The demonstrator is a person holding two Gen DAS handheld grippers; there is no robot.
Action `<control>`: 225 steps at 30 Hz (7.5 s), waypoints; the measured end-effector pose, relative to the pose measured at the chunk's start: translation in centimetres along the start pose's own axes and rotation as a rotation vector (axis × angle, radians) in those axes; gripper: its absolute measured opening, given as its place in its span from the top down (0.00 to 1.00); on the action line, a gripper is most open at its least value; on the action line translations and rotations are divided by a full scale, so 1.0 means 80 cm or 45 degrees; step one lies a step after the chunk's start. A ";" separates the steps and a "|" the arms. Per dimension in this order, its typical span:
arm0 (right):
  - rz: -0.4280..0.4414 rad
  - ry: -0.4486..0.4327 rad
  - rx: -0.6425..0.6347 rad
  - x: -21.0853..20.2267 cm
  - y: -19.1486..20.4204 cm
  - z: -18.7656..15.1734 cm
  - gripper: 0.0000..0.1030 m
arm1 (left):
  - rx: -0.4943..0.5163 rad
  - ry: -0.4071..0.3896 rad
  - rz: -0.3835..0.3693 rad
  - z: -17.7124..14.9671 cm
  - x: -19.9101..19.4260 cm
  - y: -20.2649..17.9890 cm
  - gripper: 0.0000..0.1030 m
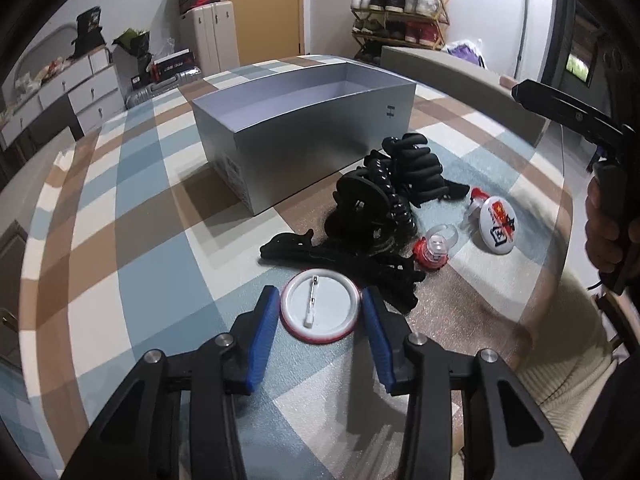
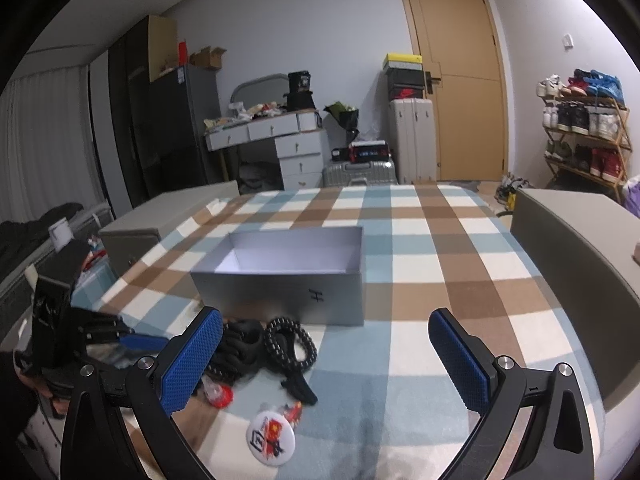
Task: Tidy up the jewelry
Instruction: 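Lower the left gripper onto the plain white red-rimmed badge and grasp it, then lower the right gripper onto the red-flag printed badge and grasp it, then release the plain badge into the box while the right gripper drops the flag badge, then move the right gripper to the black beaded coil hair tie and grasp it, then grasp the black claw clip with the left gripper while the right gripper lifts the hair tie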
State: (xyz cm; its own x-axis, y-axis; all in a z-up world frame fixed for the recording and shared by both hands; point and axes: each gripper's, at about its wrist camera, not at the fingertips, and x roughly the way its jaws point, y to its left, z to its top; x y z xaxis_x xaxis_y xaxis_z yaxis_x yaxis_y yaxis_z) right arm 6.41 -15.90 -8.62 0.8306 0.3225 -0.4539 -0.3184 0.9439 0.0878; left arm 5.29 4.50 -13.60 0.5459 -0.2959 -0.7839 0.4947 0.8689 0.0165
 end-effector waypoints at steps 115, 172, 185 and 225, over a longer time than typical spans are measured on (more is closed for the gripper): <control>0.374 0.086 0.214 0.148 -0.031 0.117 0.17 | -0.319 -0.265 0.116 0.148 0.013 0.042 0.36; 0.302 0.349 -0.021 0.093 0.016 -0.015 0.64 | -0.628 -0.289 0.159 0.001 -0.031 0.014 0.01; 0.335 0.347 -0.055 0.096 0.019 -0.014 0.92 | -0.600 -0.244 0.134 0.011 -0.023 0.007 0.01; 0.397 0.152 0.189 0.046 -0.050 -0.004 0.92 | -0.122 -0.063 -0.119 0.105 0.040 -0.050 0.51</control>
State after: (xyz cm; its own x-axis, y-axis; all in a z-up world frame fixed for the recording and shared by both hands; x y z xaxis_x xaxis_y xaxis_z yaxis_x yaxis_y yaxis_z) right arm 10.61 -18.49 -10.90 0.6420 0.5940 -0.4847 -0.4711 0.8044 0.3619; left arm 10.73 -3.25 -10.99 0.5342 -0.3946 -0.7476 0.4795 0.8698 -0.1164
